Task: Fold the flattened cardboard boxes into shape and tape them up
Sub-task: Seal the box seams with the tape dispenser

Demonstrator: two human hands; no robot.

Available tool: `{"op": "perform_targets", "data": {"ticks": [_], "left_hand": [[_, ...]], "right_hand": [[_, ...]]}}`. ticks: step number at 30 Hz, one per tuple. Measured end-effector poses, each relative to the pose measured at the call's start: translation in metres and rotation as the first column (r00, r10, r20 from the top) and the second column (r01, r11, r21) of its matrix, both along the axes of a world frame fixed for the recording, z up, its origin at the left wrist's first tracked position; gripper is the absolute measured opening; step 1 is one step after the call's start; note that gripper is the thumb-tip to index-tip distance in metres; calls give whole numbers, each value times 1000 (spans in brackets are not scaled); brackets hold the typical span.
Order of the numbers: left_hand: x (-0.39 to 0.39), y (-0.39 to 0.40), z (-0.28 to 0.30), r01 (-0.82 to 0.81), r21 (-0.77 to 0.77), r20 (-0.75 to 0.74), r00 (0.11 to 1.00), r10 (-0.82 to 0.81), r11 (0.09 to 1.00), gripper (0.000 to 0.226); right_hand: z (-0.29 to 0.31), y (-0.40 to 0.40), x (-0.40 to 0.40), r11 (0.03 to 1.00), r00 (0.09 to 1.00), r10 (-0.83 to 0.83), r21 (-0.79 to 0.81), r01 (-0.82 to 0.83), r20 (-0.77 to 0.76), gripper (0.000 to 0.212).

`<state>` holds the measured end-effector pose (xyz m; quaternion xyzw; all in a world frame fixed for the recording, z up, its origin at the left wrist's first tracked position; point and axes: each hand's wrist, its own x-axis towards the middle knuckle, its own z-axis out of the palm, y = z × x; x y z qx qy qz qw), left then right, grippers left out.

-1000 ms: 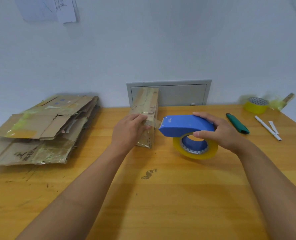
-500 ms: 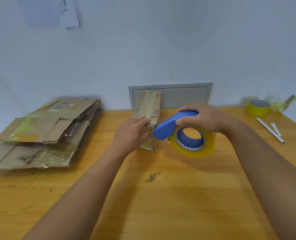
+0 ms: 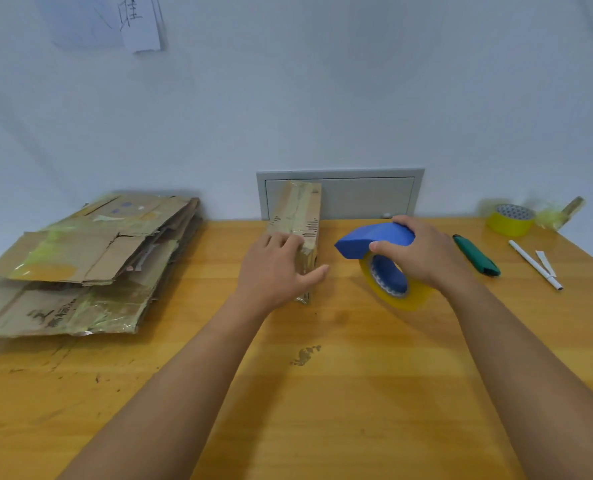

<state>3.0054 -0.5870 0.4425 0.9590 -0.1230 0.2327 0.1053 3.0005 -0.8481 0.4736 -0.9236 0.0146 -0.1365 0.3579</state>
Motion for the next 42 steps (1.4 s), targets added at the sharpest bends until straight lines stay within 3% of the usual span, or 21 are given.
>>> {"op": "perform_targets", "data": {"ticks": [3,7,10,17,25,30,34,38,40,42], "left_hand": [[1,-11,-4,-94,-14,51,994,95,995,64],[3,-27,-6,-163,-71,121,978,171,984,38],[1,-35,-8,-197,-113,137,968,211,974,32],[0,-20,-9,-96,-72,134,985,105,993,45],[2,-3,-1,20,-37,144,989,-14,999,28],[3,-4,-5,11,-125,171,985,11,992,20],[0,-11,-4,-16,-155,132,991,37,988,24],[5,2,4,40,-13,-32,999,-41,999,55],[9,10,15,69,-59,-133,988,-76,996,67],[16,13,23,64,-139,-163,983,-87,988,60]], "right_hand": [[-17,20,5,987,996,-77,144,70,41,70],[-43,51,12,948,989,-127,301,99,76,74],[-55,66,17,921,978,-178,368,127,109,77],[-72,70,23,916,963,-196,385,113,183,77],[-82,69,22,922,947,-220,367,123,236,76],[-83,68,22,926,943,-216,360,116,253,75],[-83,68,23,929,943,-217,350,120,253,75],[-84,67,21,934,940,-208,340,109,270,75],[-84,66,21,935,940,-204,340,105,272,75],[-84,66,21,933,941,-205,343,106,268,74]]}}
